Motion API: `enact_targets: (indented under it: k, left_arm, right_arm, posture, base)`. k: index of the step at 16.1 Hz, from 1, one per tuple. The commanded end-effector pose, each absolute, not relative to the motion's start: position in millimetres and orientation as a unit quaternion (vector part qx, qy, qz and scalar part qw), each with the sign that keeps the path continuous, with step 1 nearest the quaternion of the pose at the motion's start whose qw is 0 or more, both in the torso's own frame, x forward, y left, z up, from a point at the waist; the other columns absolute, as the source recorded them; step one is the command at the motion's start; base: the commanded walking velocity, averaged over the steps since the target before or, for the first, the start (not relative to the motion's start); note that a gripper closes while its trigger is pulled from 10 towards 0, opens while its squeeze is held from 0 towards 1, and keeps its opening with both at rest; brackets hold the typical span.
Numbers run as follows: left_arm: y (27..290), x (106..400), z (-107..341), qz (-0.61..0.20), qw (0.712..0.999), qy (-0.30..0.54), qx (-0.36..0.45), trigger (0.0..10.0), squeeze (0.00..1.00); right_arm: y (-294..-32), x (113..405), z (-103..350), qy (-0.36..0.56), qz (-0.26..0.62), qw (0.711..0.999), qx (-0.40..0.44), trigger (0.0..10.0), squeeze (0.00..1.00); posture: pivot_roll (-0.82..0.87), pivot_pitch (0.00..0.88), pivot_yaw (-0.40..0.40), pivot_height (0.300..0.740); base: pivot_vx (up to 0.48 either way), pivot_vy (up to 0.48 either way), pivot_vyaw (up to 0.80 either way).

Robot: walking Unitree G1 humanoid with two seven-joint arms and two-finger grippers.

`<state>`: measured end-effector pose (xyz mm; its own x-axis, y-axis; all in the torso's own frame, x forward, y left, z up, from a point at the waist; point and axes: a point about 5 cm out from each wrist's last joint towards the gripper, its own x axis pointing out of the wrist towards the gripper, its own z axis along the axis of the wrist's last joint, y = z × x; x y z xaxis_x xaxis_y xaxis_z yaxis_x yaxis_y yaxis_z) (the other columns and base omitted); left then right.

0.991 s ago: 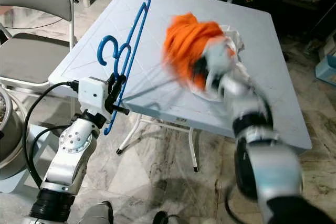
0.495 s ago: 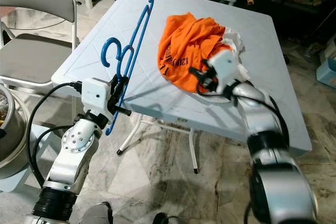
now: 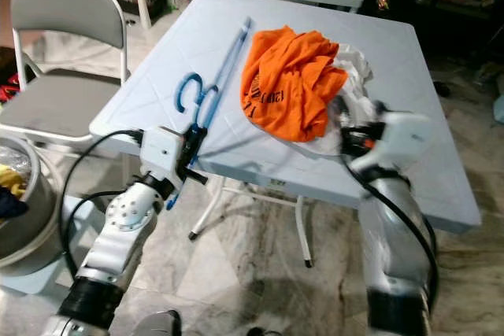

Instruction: Hang hanger

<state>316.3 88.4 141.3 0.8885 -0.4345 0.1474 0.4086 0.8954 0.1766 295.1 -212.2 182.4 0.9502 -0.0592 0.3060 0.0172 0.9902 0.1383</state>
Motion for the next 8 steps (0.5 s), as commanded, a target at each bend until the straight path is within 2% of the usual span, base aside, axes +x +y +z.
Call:
enact_targets:
  k: [1,4,6,7,8]
  left_arm:
    - [84.2,316.9,130.5,-0.233,0.967,-0.065,0.077,10.0,0.00]
    - [81.2,321.3,130.3,-0.238,0.966,-0.066,0.078,10.0,0.00]
    - [89.5,322.2,123.6,-0.212,0.971,-0.058,0.090,10.0,0.00]
    - [92.5,321.8,121.5,-0.202,0.973,-0.056,0.095,10.0,0.00]
    - [103.2,316.9,110.6,-0.193,0.976,-0.042,0.096,10.0,0.00]
  right_arm:
    - [-216.1,285.2,183.0,-0.160,-0.042,0.984,0.060,10.0,1.00]
    - [-216.7,259.8,168.0,-0.134,-0.082,0.986,0.052,10.0,1.00]
    - [-222.8,229.0,147.9,-0.102,-0.137,0.984,0.052,10.0,1.00]
    - [-224.1,223.4,144.4,-0.096,-0.149,0.983,0.044,10.0,1.00]
    - [-219.2,211.0,136.0,-0.076,-0.155,0.983,0.068,10.0,0.00]
  posture:
    - [0.19,0.108,-0.070,0.740]
    - [0.16,0.089,-0.065,0.740]
    - [0.17,0.078,-0.093,0.740]
    - [0.17,0.078,-0.093,0.740]
    - [0.16,0.077,-0.111,0.740]
  base:
    - [0.000,0.000,0.00]
    - [0.000,0.000,0.00]
    - [0.000,0.000,0.00]
    - [0.000,0.000,0.00]
    - [0.000,0.000,0.00]
